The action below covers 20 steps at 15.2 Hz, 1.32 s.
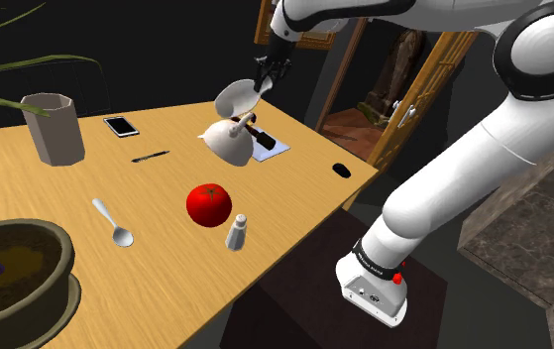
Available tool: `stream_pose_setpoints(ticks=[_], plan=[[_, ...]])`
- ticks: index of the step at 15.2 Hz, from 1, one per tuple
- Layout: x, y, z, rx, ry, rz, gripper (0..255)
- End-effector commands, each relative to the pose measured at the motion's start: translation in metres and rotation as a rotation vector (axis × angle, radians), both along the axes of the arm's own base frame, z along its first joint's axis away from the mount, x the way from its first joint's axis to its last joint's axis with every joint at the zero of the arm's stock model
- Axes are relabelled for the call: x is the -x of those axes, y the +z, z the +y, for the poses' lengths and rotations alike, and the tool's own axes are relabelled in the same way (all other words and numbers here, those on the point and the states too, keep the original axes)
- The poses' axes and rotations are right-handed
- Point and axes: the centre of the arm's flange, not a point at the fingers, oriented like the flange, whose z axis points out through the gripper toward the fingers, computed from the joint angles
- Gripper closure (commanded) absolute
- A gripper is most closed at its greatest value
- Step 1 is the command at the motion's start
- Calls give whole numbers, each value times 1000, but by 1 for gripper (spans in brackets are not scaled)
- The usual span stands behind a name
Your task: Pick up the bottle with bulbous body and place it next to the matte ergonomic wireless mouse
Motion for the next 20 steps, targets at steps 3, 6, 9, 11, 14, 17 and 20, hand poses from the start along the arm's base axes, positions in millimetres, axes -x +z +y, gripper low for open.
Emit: stream_pose_setpoints(ticks=[3,6,9,11,14,17,20], plan=[[24,-4,-51,0,0,2,255],[39,-4,-87,0,0,2,255],[55,-4,-123,0,0,2,255],[66,-4,-147,0,0,2,255],[82,-4,-184,0,0,2,255],[97,-4,-220,0,0,2,255],[113,-3,-256,0,0,2,255]])
